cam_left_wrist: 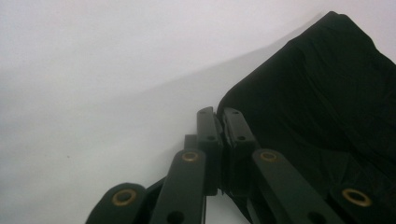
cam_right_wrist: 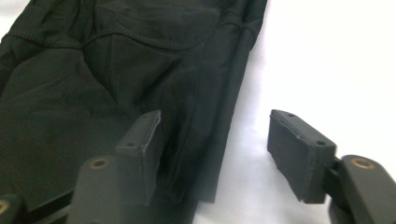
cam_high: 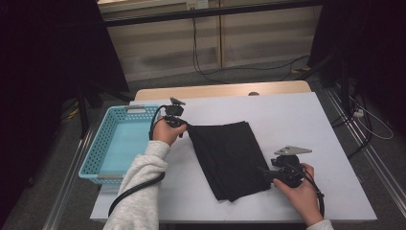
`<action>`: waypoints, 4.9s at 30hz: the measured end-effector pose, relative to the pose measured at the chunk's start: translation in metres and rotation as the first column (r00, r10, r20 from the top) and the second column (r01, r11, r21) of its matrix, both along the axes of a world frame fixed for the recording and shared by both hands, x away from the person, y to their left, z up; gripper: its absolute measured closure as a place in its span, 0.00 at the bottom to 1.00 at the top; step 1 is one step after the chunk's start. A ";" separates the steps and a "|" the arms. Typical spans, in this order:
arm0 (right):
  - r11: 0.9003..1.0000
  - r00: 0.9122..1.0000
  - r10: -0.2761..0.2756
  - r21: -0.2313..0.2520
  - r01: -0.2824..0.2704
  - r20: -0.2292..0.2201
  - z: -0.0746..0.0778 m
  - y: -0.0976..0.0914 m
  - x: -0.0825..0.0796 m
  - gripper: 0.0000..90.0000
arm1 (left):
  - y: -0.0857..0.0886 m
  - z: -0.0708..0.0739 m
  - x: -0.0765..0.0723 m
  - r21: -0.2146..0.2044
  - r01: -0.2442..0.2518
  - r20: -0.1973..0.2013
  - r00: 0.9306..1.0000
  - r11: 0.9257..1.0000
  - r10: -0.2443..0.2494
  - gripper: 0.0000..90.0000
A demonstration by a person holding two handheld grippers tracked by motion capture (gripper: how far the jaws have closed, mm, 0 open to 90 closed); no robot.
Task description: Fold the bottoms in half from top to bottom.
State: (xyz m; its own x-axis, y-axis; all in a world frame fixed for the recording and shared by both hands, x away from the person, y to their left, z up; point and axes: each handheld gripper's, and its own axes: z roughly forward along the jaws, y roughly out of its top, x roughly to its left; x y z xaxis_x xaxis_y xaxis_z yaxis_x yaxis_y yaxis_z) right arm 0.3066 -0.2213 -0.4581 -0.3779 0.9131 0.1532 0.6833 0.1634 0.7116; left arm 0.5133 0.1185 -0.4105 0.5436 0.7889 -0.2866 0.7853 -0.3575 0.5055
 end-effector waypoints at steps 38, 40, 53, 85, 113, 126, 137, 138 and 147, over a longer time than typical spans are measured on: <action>0.999 0.998 0.035 -0.017 -0.034 0.056 0.006 0.015 -0.009 0.70 | 0.005 -0.004 -0.001 0.023 0.002 0.025 1.000 1.000 -0.002 0.95; 0.999 0.998 0.032 -0.008 -0.032 0.058 0.004 0.015 -0.009 0.60 | 0.006 -0.004 -0.001 0.022 -0.002 0.024 1.000 1.000 0.001 0.95; 0.999 0.999 0.034 -0.009 -0.034 0.027 -0.008 0.023 -0.010 0.47 | 0.006 -0.004 -0.002 0.019 -0.012 0.031 0.999 1.000 0.011 0.96; 0.997 0.998 0.063 0.038 -0.064 0.024 -0.009 0.033 -0.013 0.88 | 0.009 -0.013 -0.001 0.003 -0.006 0.097 0.995 1.000 0.006 0.50; 0.997 0.997 0.069 0.023 -0.070 0.037 -0.009 0.034 -0.013 0.88 | -0.020 -0.031 -0.024 0.166 0.095 0.086 0.990 0.982 -0.110 0.61; 0.998 0.997 0.063 0.025 -0.064 0.039 -0.009 0.036 -0.014 0.88 | -0.025 -0.029 -0.021 0.143 0.080 0.012 0.997 0.986 -0.083 0.92; 0.996 0.998 0.062 0.056 -0.064 0.030 -0.006 0.035 -0.015 0.90 | -0.018 0.003 -0.012 0.154 0.084 -0.029 0.996 0.985 -0.081 0.96; 0.996 0.998 0.062 0.064 -0.064 0.026 -0.006 0.034 -0.015 0.90 | -0.017 0.007 -0.012 0.157 0.089 -0.035 0.996 0.984 -0.085 0.96; 0.994 0.996 0.076 0.080 -0.079 0.050 0.008 0.040 -0.016 0.91 | -0.011 0.029 -0.007 0.213 0.123 -0.109 0.989 0.969 -0.101 0.96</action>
State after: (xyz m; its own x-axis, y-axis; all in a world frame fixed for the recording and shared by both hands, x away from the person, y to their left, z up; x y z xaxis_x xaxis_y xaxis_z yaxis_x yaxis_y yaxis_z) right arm 0.2908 -0.1814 -0.4505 -0.4556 0.8659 0.2066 0.6362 0.1544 0.7559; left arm 0.5061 0.1072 -0.3816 0.6102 0.7739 -0.1695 0.7752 -0.5392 0.3291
